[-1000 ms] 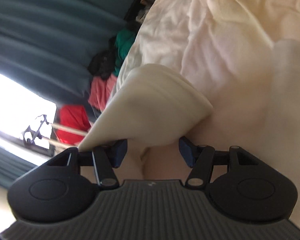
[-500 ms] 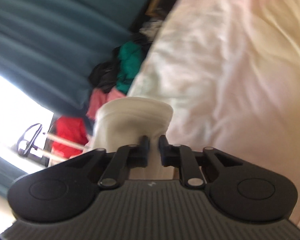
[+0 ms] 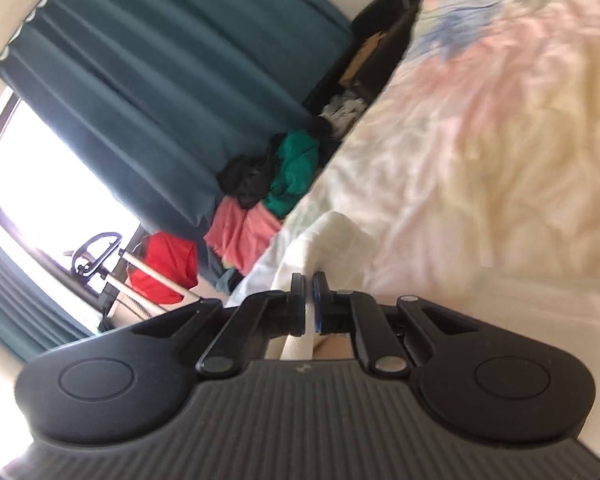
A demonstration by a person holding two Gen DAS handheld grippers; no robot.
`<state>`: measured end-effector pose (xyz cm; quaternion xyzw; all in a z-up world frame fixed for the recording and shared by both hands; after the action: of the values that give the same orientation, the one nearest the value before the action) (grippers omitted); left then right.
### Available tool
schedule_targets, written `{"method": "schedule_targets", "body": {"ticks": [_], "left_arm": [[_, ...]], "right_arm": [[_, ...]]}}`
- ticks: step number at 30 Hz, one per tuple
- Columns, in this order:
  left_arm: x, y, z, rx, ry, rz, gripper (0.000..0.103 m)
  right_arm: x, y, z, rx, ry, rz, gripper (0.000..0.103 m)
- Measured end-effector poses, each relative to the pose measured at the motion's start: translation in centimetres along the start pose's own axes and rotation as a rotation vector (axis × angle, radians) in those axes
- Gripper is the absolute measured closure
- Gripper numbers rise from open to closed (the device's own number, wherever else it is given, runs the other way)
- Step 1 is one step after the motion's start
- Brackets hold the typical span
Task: Fold clothes
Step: 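Grasp the cream sweatpants' leg edge with the right gripper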
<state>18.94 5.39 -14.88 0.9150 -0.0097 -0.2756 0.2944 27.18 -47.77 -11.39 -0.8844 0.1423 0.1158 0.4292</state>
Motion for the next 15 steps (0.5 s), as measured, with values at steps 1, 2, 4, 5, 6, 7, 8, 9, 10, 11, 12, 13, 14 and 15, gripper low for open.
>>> {"method": "schedule_targets", "body": {"ticks": [1, 2, 4, 5, 6, 7, 8, 9, 10, 11, 12, 13, 14, 15], "left_arm": [[-0.2, 0.2, 0.0, 0.001, 0.002, 0.004, 0.003], [-0.4, 0.4, 0.0, 0.003, 0.003, 0.008, 0.003], [-0.7, 0.8, 0.1, 0.017, 0.004, 0.017, 0.003], [-0.7, 0.9, 0.2, 0.023, 0.005, 0.015, 0.003], [-0.7, 1.0, 0.2, 0.026, 0.004, 0.012, 0.003], [-0.6, 1.1, 0.3, 0.028, 0.004, 0.009, 0.003], [-0.6, 1.2, 0.4, 0.03, 0.003, 0.006, 0.003], [-0.5, 1.2, 0.4, 0.031, 0.001, 0.004, 0.003], [-0.4, 1.1, 0.5, 0.031, 0.0, 0.002, 0.003], [-0.3, 1.1, 0.5, 0.032, -0.003, -0.002, 0.003], [-0.1, 1.0, 0.6, 0.033, -0.005, -0.007, 0.003], [0.0, 0.9, 0.6, 0.033, -0.008, -0.011, 0.003], [0.2, 0.7, 0.7, 0.031, -0.012, -0.014, 0.003], [0.4, 0.6, 0.7, 0.028, -0.017, -0.018, 0.003]], "right_arm": [[-1.1, 0.8, -0.1, 0.032, 0.004, 0.004, 0.096], [-1.5, 1.3, -0.2, 0.063, 0.006, 0.008, 0.096], [-1.9, 2.0, -0.1, 0.087, -0.002, 0.0, 0.096], [-1.8, 2.1, 0.2, 0.082, -0.011, -0.01, 0.094], [-1.5, 2.3, 0.8, 0.081, -0.036, -0.016, 0.094], [-1.1, 2.4, 1.4, 0.081, -0.062, -0.022, 0.093], [-0.7, 2.6, 2.0, 0.081, -0.088, -0.027, 0.092], [0.0, 2.7, 2.8, 0.09, -0.13, -0.029, 0.092], [0.6, 2.7, 3.5, 0.099, -0.172, -0.03, 0.091], [1.2, 2.7, 4.2, 0.094, -0.208, -0.025, 0.088], [1.7, 2.8, 4.9, 0.06, -0.236, 0.012, 0.085], [2.2, 2.9, 5.5, 0.027, -0.263, 0.051, 0.076], [2.3, 3.3, 5.9, -0.001, -0.269, 0.113, 0.068], [2.2, 3.6, 6.2, 0.0, -0.275, 0.145, 0.064]]}}
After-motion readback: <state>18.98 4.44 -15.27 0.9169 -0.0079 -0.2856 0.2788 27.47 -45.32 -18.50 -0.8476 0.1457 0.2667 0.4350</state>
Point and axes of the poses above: each gripper's, at about its wrist camera, not at the fingertips, and x roughly the way its jaws point, y to its right, z to its underside, the point moved 8 cm from there along x, roughly the way its jaws point, and after that the axes turned 7 degrees about -x, right-handed, at the moved point
